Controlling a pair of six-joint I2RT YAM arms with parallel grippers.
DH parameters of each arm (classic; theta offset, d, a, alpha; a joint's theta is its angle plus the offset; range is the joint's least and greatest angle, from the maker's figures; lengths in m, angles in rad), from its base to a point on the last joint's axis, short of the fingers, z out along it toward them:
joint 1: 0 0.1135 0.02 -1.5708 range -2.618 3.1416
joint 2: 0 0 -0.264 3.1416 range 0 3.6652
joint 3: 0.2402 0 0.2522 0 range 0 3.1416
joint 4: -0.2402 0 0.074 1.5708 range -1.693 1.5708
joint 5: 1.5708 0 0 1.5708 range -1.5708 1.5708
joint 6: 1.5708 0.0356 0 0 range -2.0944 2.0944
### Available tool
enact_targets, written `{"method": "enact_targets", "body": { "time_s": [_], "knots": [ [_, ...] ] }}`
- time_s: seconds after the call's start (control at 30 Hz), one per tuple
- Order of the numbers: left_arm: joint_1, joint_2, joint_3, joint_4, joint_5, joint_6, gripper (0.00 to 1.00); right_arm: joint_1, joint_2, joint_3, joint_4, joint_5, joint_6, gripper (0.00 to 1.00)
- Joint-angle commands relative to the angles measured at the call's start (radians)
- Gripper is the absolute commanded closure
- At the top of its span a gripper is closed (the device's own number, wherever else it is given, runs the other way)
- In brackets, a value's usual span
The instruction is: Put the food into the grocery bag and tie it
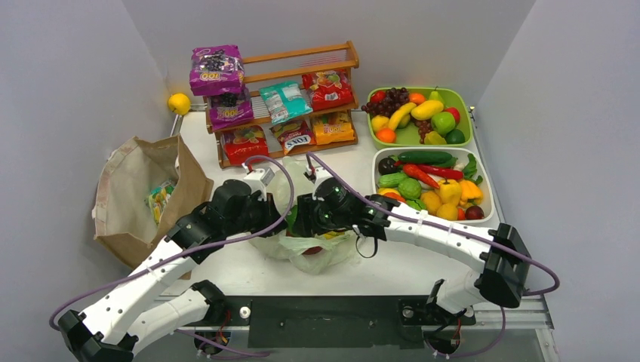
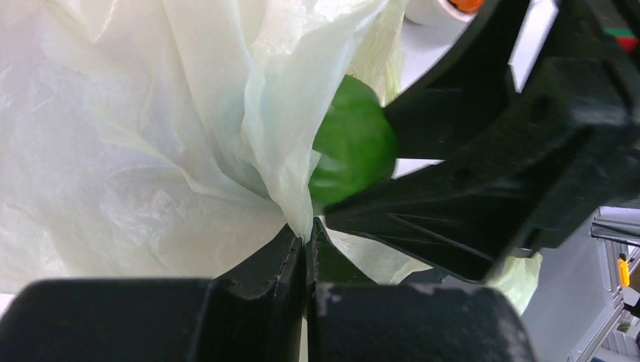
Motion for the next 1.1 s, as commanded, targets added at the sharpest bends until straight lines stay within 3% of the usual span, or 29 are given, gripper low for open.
{"method": "enact_targets", "body": {
  "time_s": [0.0, 0.3, 0.37, 0.5, 0.63, 1.07],
  "knots": [
    [0.006, -0.003, 0.079, 0.069, 0.015, -0.013, 1.0, -0.023, 0.065, 0.105, 0.049, 0.062, 0.055, 0.77],
    [0.014, 0.07, 0.173, 0.036, -0.086, 0.021, 1.0, -0.036, 0.218, 0.297, 0.031, 0.153, 0.061, 0.69],
    [0.021, 0.087, 0.183, 0.03, -0.102, 0.032, 1.0, -0.039, 0.242, 0.327, 0.027, 0.183, 0.063, 0.6],
    [0.054, 0.115, 0.19, 0.032, -0.101, 0.057, 1.0, -0.049, 0.273, 0.353, 0.022, 0.17, 0.049, 0.32],
    [0.101, 0.131, 0.188, 0.029, -0.071, 0.071, 1.0, -0.054, 0.246, 0.337, 0.001, 0.147, 0.007, 0.19],
    [0.125, 0.101, 0.176, 0.014, -0.035, 0.072, 0.97, -0.166, -0.001, 0.226, -0.151, 0.009, -0.119, 0.15]
  ]
}}
